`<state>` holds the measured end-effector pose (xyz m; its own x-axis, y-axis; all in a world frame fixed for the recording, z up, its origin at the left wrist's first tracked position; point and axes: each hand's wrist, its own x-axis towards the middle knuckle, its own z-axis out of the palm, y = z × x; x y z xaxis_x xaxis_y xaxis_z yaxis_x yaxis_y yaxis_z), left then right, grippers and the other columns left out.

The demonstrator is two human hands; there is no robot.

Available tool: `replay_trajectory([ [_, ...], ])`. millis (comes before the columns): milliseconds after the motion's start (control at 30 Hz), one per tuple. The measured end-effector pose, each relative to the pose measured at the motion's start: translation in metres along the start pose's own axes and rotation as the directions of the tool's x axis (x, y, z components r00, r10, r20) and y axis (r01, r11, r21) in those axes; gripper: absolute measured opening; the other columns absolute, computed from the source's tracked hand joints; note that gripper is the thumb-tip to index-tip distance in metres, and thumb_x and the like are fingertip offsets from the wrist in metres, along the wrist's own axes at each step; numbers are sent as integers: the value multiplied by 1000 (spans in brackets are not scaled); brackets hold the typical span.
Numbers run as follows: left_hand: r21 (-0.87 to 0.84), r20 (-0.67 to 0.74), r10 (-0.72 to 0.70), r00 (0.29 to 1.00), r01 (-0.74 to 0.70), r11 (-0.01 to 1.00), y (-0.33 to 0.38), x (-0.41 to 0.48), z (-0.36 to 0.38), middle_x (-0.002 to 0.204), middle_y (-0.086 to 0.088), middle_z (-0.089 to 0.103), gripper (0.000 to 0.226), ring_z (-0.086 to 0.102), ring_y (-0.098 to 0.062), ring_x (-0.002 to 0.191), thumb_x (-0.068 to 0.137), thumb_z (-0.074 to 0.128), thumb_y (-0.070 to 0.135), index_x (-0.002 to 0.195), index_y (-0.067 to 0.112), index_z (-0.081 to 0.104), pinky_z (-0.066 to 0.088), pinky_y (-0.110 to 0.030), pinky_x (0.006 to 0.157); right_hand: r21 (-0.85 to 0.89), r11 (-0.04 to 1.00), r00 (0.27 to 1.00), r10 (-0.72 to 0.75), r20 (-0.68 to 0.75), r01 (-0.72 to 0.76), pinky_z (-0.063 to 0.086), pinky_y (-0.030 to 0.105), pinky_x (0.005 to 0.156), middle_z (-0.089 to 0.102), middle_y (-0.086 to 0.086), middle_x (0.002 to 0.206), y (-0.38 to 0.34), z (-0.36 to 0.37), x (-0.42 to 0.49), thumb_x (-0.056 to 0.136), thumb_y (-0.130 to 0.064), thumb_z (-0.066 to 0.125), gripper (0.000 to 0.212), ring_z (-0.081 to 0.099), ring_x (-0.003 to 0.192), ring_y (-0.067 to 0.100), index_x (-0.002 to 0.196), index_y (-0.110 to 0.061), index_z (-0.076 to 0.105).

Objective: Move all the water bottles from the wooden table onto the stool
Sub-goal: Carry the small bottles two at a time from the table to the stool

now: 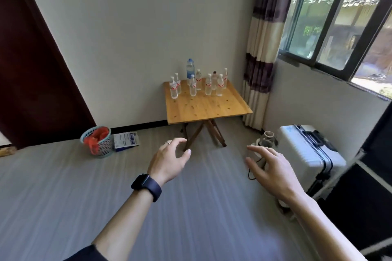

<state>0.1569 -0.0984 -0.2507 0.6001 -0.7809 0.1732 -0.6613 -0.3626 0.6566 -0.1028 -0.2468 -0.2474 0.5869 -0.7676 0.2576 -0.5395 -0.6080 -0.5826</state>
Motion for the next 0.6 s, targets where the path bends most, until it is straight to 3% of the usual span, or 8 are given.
replay_trajectory([
  [200, 5, 43, 36, 998, -36, 999, -2, 145, 26, 126, 5, 62, 35, 54, -15, 122, 92, 64, 39, 126, 28, 62, 42, -27, 100, 9, 1000, 999, 26, -31, -26, 38, 30, 103, 61, -13, 130, 32, 20, 131, 91, -44, 64, 35, 50, 124, 18, 125, -39, 63],
  [367, 3, 46, 15, 999, -15, 1000, -14, 264, 63, 129, 6, 61, 34, 52, -13, 125, 93, 63, 38, 126, 30, 62, 37, -21, 96, 18, 1000, 999, 1, -47, 0, 37, 26, 100, 62, -14, 127, 74, 48, 251, 91, -44, 63, 34, 50, 123, 15, 124, -39, 63],
  [600, -18, 54, -130, 990, 131, 991, -41, 395, 113, 132, 6, 60, 35, 51, -15, 127, 93, 63, 38, 127, 32, 60, 39, -23, 97, 43, 999, 1000, 7, 25, -8, 36, 25, 97, 63, -14, 125, 128, 84, 408, 92, -46, 60, 34, 52, 125, 15, 125, -37, 64],
])
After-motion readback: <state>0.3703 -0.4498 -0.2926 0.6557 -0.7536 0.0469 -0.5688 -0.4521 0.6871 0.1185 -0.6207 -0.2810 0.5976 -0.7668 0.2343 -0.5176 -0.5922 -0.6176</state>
